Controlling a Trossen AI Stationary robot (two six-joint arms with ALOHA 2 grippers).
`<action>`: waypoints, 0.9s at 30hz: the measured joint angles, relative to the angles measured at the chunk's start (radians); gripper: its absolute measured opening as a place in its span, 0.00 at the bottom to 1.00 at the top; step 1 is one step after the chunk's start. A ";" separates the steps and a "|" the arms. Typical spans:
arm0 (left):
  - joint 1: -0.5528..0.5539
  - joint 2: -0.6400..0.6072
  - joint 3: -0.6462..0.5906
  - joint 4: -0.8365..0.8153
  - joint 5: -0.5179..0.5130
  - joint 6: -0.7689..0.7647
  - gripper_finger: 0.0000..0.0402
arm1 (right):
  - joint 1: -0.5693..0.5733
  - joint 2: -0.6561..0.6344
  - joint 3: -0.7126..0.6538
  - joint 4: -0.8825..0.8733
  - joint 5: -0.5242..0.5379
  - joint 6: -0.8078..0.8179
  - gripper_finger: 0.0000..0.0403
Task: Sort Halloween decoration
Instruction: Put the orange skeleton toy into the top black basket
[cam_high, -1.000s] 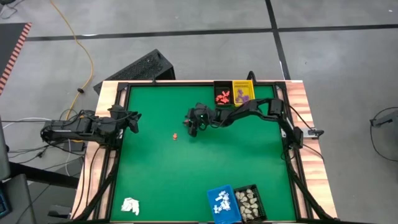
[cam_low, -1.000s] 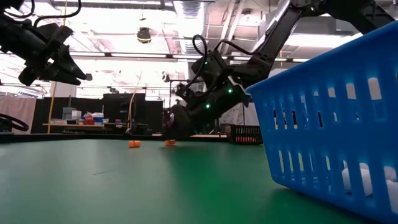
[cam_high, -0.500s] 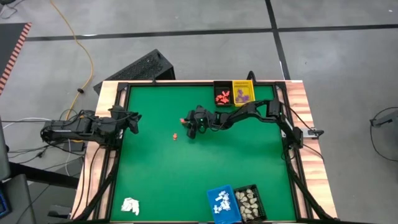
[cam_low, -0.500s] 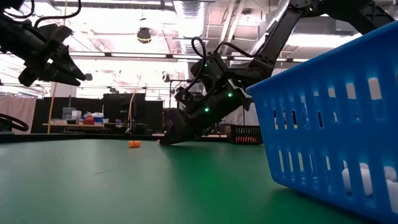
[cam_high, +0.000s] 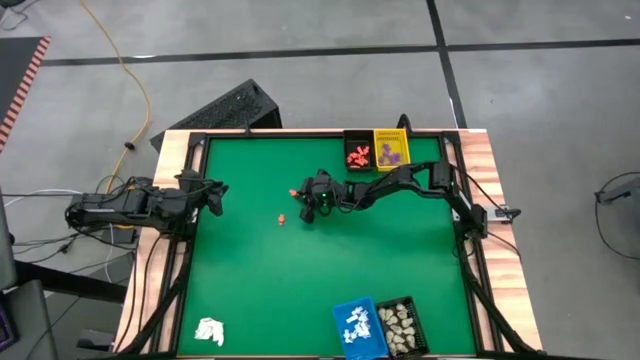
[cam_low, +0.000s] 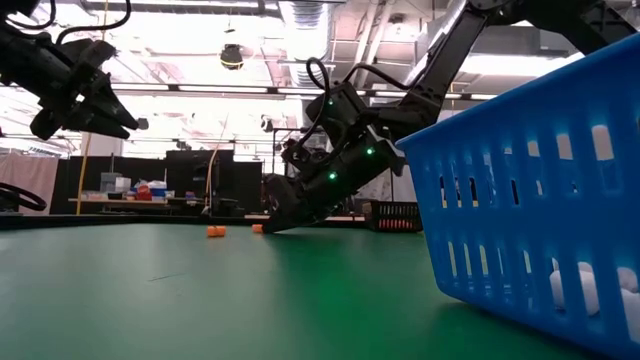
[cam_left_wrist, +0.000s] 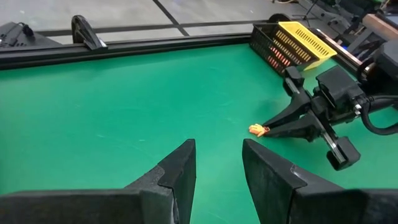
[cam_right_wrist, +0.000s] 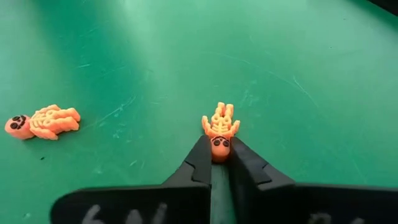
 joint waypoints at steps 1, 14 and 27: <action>0.000 0.000 0.000 0.000 0.001 0.000 0.30 | 0.002 -0.001 0.000 0.006 0.000 0.000 0.08; 0.000 0.000 0.000 0.000 0.002 0.000 0.30 | 0.010 -0.067 -0.003 -0.003 -0.002 -0.003 0.01; 0.000 0.000 0.000 0.000 0.002 -0.004 0.30 | 0.006 -0.260 -0.002 -0.052 0.009 -0.081 0.01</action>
